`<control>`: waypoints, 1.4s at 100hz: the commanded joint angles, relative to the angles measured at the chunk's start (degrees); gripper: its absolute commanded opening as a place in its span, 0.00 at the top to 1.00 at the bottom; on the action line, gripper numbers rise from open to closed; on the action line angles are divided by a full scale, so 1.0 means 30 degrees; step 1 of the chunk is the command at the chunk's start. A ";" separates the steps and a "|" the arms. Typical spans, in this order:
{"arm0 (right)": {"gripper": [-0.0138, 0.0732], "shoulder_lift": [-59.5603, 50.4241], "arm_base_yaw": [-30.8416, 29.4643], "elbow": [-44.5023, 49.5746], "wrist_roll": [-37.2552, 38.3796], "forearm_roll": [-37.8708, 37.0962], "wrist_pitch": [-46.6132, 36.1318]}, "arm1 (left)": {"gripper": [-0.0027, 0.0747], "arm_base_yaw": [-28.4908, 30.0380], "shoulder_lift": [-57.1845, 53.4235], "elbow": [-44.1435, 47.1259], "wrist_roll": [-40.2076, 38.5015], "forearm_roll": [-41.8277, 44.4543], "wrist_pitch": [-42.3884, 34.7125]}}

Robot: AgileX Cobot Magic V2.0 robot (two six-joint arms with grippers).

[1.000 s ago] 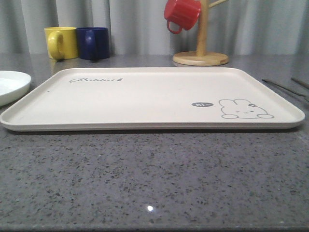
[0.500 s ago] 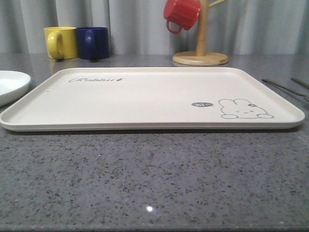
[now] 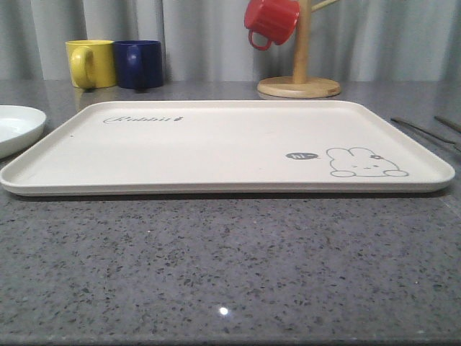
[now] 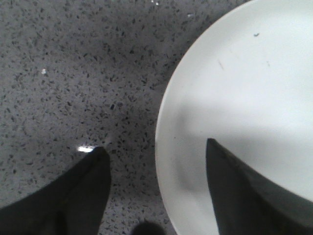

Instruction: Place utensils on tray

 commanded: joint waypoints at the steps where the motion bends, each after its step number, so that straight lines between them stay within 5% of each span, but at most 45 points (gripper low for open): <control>1: 0.92 -0.0353 -0.0118 0.0006 -0.0170 -0.0023 -0.1536 | 0.43 0.0045 -0.0316 -0.0655 0.0090 -0.0272 -0.0792; 51: 0.92 -0.0353 -0.0118 0.0006 -0.0170 -0.0023 -0.1536 | 0.45 0.0045 0.1003 -0.0655 0.0090 -0.0272 -0.0848; 60: 0.92 -0.0353 -0.0118 0.0006 -0.0170 -0.0023 -0.1536 | 0.58 0.0045 0.1003 -0.0655 0.0163 -0.0272 -0.0815; 75: 0.92 -0.0353 -0.0118 0.0006 -0.0170 -0.0023 -0.1536 | 0.99 0.0045 0.1003 -0.0655 0.0243 -0.0272 -0.0776; 116: 0.92 -0.0353 -0.0118 0.0006 -0.0170 -0.0023 -0.1536 | 0.99 0.0407 -0.0683 -0.1265 0.0682 -0.0448 -0.0433; 140: 0.92 -0.0353 -0.0118 0.0006 -0.0170 -0.0023 -0.1536 | 0.99 0.0671 -0.3115 -0.2297 0.2282 -0.2933 0.0146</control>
